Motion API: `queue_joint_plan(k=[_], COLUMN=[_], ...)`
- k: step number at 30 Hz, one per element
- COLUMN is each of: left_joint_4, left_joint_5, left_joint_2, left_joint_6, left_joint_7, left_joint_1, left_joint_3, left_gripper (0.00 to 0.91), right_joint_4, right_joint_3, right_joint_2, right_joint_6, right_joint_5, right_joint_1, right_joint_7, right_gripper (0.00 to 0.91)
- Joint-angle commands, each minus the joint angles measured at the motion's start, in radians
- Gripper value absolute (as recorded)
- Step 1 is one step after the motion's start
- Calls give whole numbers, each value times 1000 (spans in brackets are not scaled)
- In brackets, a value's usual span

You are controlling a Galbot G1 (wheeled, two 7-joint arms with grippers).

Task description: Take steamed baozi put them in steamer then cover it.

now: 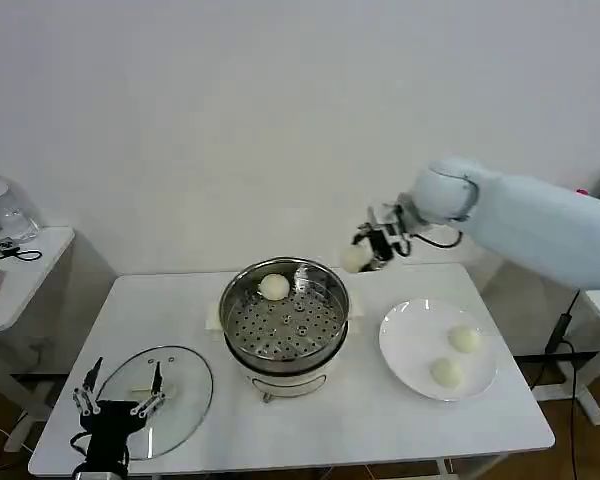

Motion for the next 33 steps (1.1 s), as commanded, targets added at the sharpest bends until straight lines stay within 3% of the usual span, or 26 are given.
queue_joint_plan(k=[1, 12, 33], left_joint_4=[-28, -45, -41], left_joint_5=[-1, -26, -38], left_joint_2=[-5, -4, -4], left_joint_6=[6, 19, 20], left_joint_7=[2, 4, 6], left_joint_1=[-6, -25, -38], left_joint_3=[-1, -27, -28], left_gripper=[907, 907, 907], right_joint_4=[-30, -161, -265], right_joint_3=[-58, -81, -77], right_joint_2=[299, 443, 499], right_joint_6=[-132, -225, -248], right_joint_5=[197, 244, 193], right_joint_1=[29, -61, -173], right_joint_7=[64, 84, 107], right_gripper=[625, 625, 625])
